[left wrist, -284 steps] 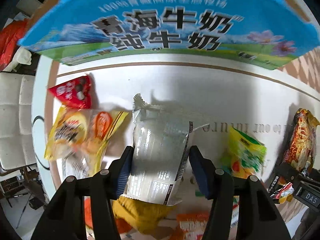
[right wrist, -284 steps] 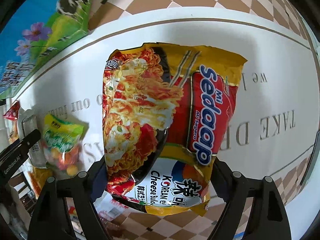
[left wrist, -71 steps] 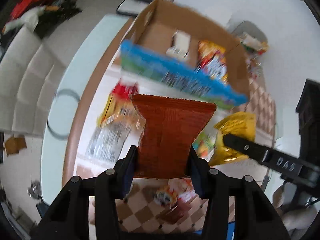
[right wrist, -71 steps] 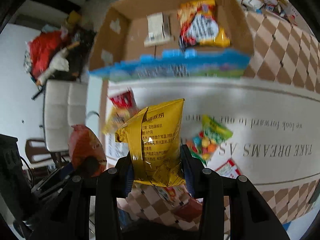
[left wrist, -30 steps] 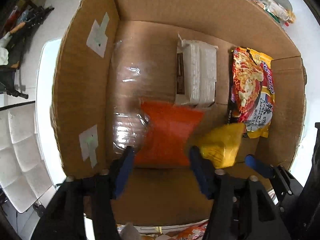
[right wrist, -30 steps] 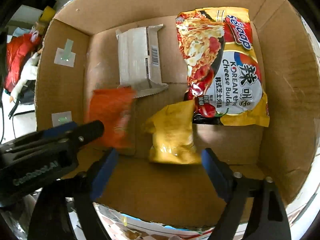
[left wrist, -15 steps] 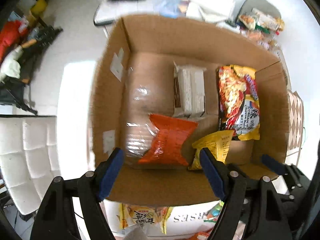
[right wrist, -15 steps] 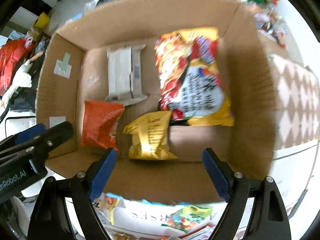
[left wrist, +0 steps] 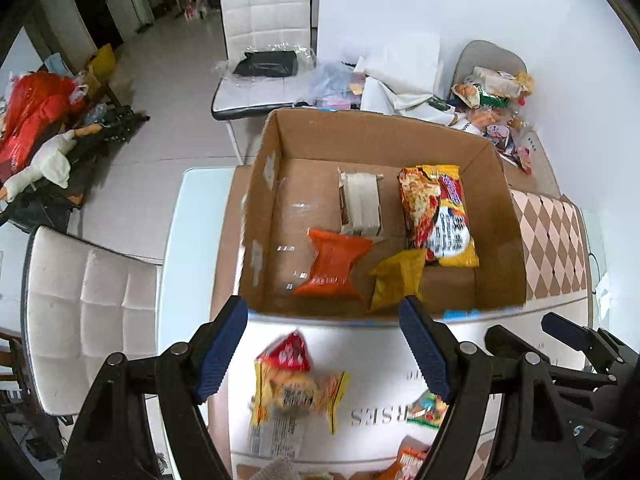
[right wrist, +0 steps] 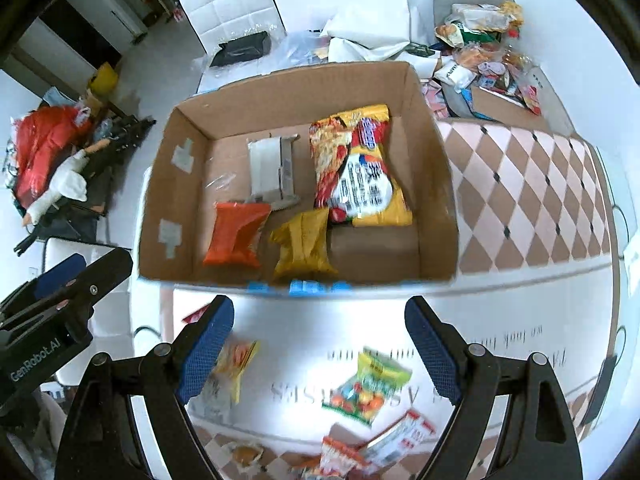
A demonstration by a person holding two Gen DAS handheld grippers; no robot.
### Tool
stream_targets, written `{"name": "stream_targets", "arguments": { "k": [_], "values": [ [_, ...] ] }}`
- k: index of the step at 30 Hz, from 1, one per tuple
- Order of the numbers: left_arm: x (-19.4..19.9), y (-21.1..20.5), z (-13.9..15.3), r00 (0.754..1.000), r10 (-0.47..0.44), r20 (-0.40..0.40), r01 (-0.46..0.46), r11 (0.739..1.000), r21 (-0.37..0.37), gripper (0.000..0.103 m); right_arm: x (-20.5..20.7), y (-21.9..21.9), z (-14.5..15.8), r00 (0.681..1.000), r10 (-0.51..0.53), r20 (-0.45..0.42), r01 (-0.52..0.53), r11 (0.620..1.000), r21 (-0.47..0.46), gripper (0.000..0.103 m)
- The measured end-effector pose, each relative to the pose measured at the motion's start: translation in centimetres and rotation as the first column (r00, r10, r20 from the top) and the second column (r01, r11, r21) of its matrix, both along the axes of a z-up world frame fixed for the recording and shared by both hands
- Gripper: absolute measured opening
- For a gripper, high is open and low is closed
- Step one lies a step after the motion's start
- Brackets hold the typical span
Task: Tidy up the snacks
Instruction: 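Move both grippers back over the remaining snacks, then grasp the panda-print orange bag with the right gripper while the left gripper grasps the round bun packet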
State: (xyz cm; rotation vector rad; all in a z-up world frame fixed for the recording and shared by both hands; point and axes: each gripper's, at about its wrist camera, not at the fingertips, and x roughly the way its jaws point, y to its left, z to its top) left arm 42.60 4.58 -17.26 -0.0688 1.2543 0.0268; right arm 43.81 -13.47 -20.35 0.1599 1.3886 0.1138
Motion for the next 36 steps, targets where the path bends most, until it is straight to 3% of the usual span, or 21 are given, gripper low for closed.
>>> {"name": "stream_targets", "arguments": {
  "k": [6,11,16,22,25,30,34,36],
  "values": [
    [-6.9,-0.1,-1.9,0.999,-0.003,-0.05,0.004,1.0,0.027,0.077,-7.3,-1.1,-1.3,0.994,-0.019,-0.111,0.028,0.997,0.078,0.09],
    [-12.2,0.2,-5.9,0.984,0.023,-0.178,-0.017,0.999,0.034,0.077,-13.1,-1.6,-6.7,0.957,-0.018,-0.288,0.053,0.992,0.113,0.09],
    [-16.9,0.6,-11.1,0.942,0.075,-0.326,-0.072,0.997,0.022,0.077,-17.3,-1.9,-11.8,0.905,-0.035,-0.424,0.092,0.989,0.115,0.09],
    [-20.5,1.0,-17.1,0.863,0.124,-0.49,-0.158,0.987,-0.029,0.077,-19.6,-2.7,-16.2,0.85,-0.082,-0.521,0.164,0.98,0.113,0.089],
    [-21.1,1.3,-19.0,0.833,0.142,-0.534,-0.198,0.979,-0.049,0.077,-20.0,-3.0,-17.8,0.828,-0.101,-0.552,0.201,0.972,0.125,0.089],
    [-21.3,1.2,-20.7,0.812,0.153,-0.563,-0.231,0.97,-0.07,0.077,-20.1,-2.3,-19.8,0.807,-0.113,-0.579,0.219,0.969,0.117,0.082],
    [-21.3,1.0,-21.7,0.801,0.153,-0.579,-0.238,0.969,-0.072,0.077,-20.2,-1.7,-21.2,0.792,-0.118,-0.599,0.207,0.975,0.082,0.064],
    [-21.5,1.0,-22.2,0.796,0.153,-0.586,-0.239,0.968,-0.072,0.077,-20.0,-1.3,-21.4,0.787,-0.118,-0.605,0.201,0.977,0.072,0.063]
  ]
}}
